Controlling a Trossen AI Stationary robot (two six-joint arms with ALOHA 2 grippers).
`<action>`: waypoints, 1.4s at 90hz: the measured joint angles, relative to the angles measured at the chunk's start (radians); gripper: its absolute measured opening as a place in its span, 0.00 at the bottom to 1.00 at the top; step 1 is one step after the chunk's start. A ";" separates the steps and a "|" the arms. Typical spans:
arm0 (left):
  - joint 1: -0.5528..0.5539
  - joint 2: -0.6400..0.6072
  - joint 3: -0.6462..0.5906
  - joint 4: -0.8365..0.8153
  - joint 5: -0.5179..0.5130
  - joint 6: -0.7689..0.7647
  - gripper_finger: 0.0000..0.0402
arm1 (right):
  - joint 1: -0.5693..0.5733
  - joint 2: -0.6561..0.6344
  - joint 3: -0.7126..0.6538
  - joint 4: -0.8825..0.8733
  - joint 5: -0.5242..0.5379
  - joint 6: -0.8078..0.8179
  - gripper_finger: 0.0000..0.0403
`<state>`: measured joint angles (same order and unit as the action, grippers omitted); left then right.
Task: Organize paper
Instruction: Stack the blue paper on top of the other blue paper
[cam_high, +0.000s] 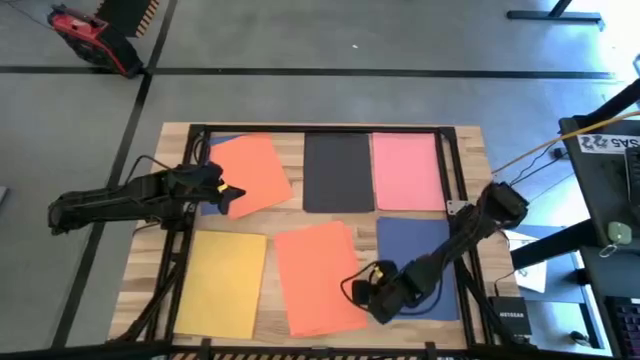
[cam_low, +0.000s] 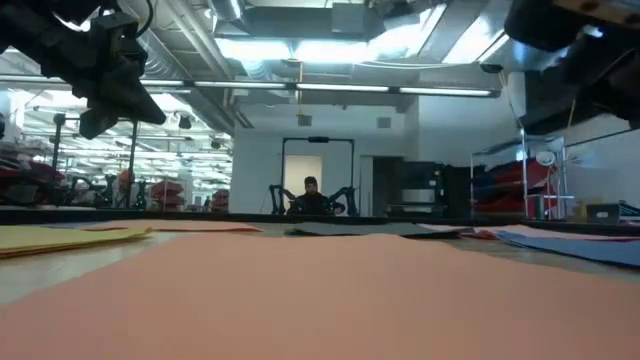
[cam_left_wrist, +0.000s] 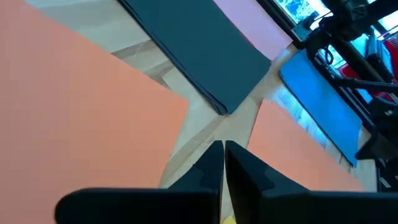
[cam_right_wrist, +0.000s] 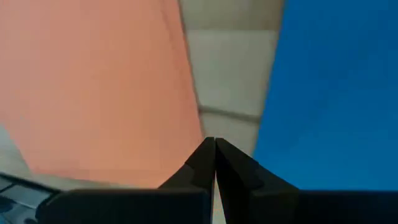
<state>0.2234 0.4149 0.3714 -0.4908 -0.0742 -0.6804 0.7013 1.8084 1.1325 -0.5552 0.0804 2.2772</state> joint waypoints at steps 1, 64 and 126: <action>0.000 0.000 0.000 0.000 0.000 0.000 0.00 | 0.000 0.004 0.004 0.000 -0.002 0.000 0.00; 0.000 0.000 0.000 -0.030 0.000 0.007 0.00 | -0.001 0.093 0.067 -0.062 -0.149 0.025 0.00; 0.000 0.000 0.000 -0.030 0.000 0.034 0.00 | -0.001 0.111 0.066 -0.023 -0.118 0.024 0.00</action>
<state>0.2234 0.4149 0.3714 -0.5205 -0.0744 -0.6468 0.6998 1.9197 1.1986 -0.5777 -0.0372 2.3014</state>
